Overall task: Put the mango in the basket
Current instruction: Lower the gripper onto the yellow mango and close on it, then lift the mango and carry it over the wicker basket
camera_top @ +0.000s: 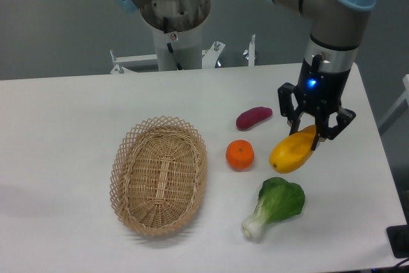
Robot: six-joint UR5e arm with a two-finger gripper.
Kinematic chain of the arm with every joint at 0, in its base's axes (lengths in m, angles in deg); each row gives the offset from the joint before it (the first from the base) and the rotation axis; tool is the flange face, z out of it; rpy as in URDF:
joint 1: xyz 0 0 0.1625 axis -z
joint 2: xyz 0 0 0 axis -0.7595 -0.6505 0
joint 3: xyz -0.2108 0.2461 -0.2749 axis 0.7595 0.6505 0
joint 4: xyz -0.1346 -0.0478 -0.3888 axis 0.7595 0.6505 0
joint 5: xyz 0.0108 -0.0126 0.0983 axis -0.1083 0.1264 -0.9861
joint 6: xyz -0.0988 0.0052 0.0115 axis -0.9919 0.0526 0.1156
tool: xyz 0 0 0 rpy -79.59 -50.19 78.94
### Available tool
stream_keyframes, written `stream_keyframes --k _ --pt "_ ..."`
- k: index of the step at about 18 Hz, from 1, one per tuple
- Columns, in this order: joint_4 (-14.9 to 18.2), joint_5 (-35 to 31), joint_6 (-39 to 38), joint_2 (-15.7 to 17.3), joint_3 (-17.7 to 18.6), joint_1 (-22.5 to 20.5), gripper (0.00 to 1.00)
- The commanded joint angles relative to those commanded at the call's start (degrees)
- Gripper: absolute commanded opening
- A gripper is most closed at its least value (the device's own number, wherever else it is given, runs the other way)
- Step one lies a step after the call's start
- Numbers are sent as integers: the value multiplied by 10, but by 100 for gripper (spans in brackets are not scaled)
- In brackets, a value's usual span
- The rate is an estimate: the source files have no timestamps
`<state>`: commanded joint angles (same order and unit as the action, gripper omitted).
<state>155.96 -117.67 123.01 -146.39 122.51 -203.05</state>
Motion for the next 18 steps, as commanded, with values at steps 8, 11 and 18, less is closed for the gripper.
stream_keyframes --k 8,11,18 --pt "6 0 -8 21 25 8 36" --pt "7 -3 -25 38 44 13 36" --pt "-49 -12 -172 65 109 85 36"
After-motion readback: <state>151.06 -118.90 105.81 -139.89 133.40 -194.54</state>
